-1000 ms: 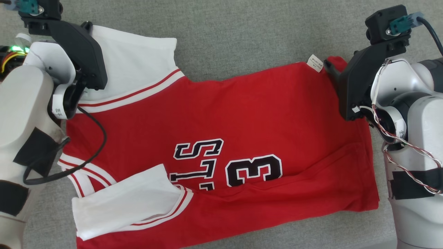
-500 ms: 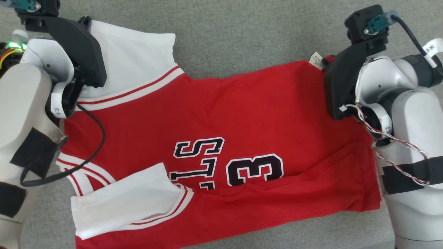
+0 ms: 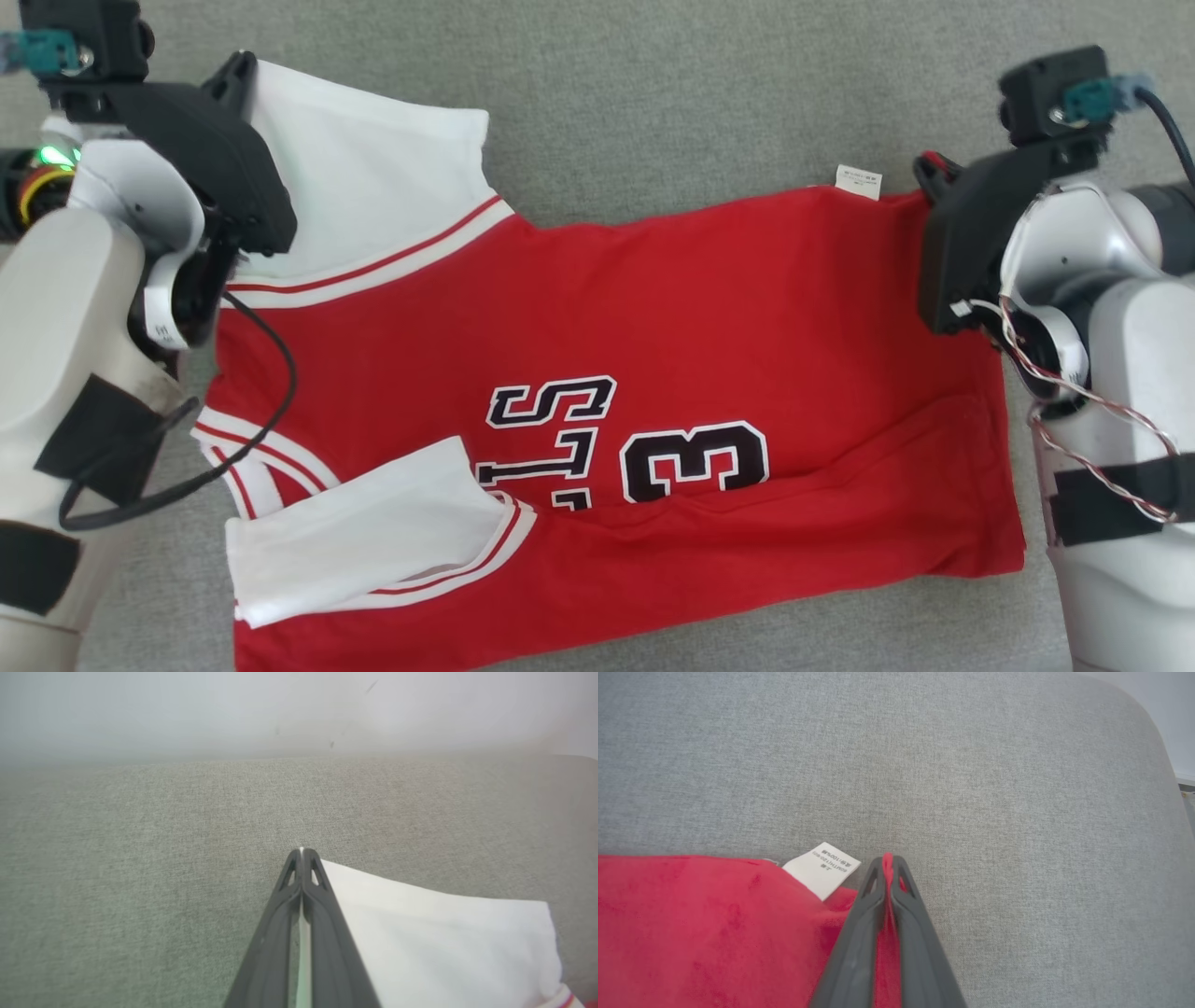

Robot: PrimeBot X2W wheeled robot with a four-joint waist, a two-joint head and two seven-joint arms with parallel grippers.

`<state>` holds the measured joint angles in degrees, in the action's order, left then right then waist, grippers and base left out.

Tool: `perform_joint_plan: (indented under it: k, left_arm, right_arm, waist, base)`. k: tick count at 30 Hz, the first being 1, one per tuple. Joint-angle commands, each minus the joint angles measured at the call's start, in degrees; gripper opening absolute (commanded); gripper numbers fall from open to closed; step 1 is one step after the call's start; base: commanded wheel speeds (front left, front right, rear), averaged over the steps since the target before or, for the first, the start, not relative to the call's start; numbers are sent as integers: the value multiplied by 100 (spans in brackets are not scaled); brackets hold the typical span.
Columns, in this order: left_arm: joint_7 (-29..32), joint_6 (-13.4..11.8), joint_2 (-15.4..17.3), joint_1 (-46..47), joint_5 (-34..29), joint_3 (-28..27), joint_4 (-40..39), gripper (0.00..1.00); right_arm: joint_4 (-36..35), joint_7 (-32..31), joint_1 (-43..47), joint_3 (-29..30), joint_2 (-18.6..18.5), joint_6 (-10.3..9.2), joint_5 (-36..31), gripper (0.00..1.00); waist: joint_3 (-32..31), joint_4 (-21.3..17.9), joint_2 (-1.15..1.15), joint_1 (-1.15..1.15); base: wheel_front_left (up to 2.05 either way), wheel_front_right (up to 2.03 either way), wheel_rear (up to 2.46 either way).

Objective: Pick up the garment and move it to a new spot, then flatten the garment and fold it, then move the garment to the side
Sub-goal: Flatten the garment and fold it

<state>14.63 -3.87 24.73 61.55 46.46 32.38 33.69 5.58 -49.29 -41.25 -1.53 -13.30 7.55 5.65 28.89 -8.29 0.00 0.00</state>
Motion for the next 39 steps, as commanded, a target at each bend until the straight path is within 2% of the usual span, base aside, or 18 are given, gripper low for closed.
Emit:
perform_joint_plan:
  k: [1, 10, 13, 22, 27, 31, 39]
  left_arm:
    - [-50, 48, -29, -94, 62, -34, -30, 0]
    - [-724, 517, -71, -926, 776, -524, -646, 0]
    - [-939, 561, 1, -1358, 959, -698, -1069, 0]
    - [-1633, 425, 146, -3106, 1351, -1067, -2689, 0]
    - [-1962, 279, 59, -3993, 1494, -1138, -3359, 0]
    - [-2088, 134, 11, -4554, 1539, -1089, -3663, 0]
    - [-2311, 110, -227, -5373, 1867, -1092, -3806, 0]
  right_arm:
    - [-12, 38, 91, 24, 20, -14, -43, 0]
    - [-429, 564, 794, 544, 92, -14, 89, 0]
    - [-645, 676, 1094, 728, 141, -14, 130, 0]
    - [-1131, 1081, 1955, 1154, 314, -14, 189, 0]
    - [-1065, 1247, 2366, 1304, 320, -14, 309, 0]
    - [-977, 1234, 2648, 1361, 276, -14, 276, 0]
    - [-846, 1132, 2974, 1502, 168, -14, 317, 0]
  waist:
    - [-78, 63, 0, 0]
    - [-480, 317, 0, 0]
    - [-597, 402, 0, 0]
    - [-892, 637, 0, 0]
    - [-1021, 764, 0, 0]
    - [-1075, 844, 0, 0]
    - [-1268, 979, 0, 0]
  base:
    - [0, 0, 0]
    - [0, 0, 0]
    - [0, 0, 0]
    - [0, 0, 0]
    - [0, 0, 0]
    - [0, 0, 0]
    - [0, 0, 0]
